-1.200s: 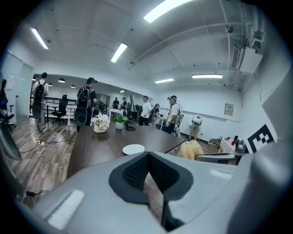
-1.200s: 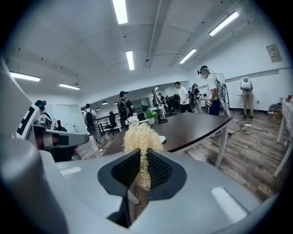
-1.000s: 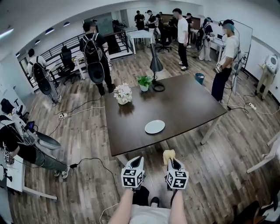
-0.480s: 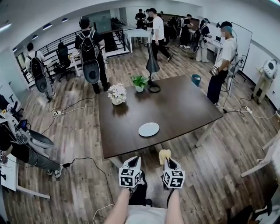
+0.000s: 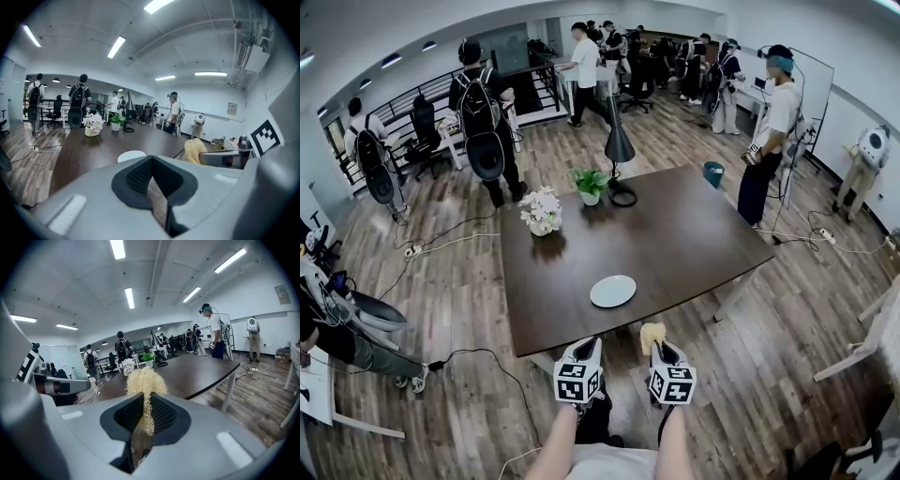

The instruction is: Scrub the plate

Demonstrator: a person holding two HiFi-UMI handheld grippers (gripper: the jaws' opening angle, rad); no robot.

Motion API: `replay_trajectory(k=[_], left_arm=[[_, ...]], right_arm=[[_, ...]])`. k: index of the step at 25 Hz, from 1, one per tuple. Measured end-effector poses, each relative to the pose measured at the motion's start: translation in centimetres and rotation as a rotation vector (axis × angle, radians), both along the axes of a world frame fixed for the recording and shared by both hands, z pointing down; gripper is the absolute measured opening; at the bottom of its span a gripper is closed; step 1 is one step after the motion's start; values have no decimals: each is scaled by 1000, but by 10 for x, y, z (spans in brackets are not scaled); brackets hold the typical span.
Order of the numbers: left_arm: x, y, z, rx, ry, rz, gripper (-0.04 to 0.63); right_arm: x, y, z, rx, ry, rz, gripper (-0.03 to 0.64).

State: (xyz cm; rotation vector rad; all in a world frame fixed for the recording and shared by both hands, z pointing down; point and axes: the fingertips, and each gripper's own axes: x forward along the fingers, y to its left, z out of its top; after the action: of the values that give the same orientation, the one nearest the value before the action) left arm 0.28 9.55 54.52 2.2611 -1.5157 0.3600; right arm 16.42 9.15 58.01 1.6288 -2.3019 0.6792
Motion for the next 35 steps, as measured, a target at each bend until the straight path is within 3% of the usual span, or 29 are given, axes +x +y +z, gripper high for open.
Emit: replay_trajectory(k=[12,22,35], left_arm=[[-22,-84,11,-28,-23,17,1],[-25,-163,15,-62,-11,39,1],[-53,-244,27,-70,1,7,1]], right_arm=[[-30,-85,10,-8,14,-53,67],[-34,-158,19,-55,-1,-23,67],[-41,-228,32,-110,88,-19,67]])
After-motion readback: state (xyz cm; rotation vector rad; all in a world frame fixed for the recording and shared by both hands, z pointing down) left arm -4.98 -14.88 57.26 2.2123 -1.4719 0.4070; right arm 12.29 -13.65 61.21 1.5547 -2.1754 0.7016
